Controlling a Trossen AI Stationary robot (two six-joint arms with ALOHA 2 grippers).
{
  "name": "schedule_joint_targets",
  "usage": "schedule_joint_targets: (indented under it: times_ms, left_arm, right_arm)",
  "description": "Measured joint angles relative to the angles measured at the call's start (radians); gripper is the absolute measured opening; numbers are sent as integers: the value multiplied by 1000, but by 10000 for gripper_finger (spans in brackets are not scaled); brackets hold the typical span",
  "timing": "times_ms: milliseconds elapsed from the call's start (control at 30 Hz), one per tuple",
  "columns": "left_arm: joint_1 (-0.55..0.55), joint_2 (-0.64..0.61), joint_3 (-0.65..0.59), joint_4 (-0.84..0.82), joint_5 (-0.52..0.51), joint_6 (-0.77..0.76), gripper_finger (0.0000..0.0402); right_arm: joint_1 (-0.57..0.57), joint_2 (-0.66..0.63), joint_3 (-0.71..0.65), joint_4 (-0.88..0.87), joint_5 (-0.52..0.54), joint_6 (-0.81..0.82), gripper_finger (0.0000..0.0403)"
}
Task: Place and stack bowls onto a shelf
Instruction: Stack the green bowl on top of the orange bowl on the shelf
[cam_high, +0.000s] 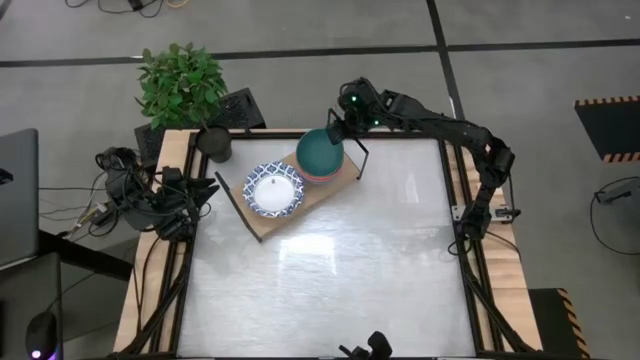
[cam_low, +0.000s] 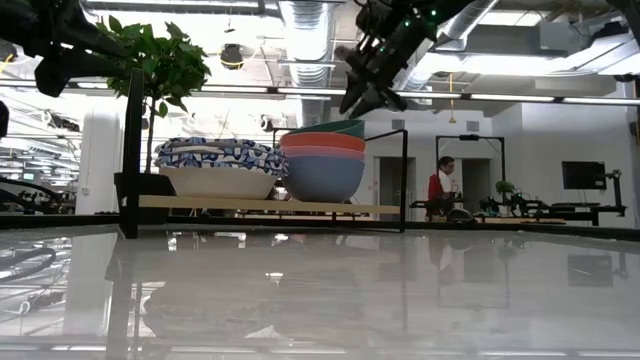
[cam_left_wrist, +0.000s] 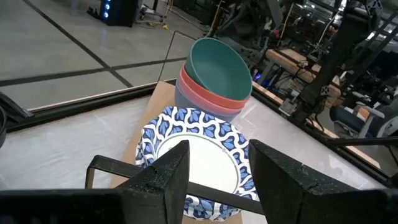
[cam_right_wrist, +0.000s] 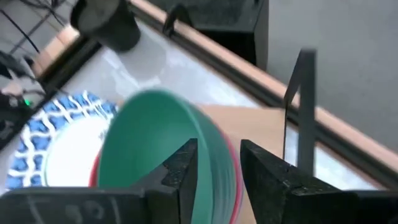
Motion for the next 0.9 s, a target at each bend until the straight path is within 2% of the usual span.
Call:
schedule_joint_targets:
  times_ms: [167, 400, 500, 667, 900]
  left_arm:
    - [0, 0, 0, 0, 0, -1, 151]
    - [0, 0, 0, -10, 0, -1, 151]
    - [0, 0, 0, -11, 0, -1, 151]
    - [0, 0, 0, -11, 0, -8, 151]
    - [0, 0, 0, -11, 2, -17, 151]
  right_arm:
    - [14, -1, 54, -31, 54, -33, 121]
    - [35, 1, 61, -72, 56, -77, 20]
    - [35, 1, 59, -80, 56, -81, 19]
    - [21, 1, 55, -120, 57, -55, 42]
    - [30, 2, 54, -126, 60, -69, 17]
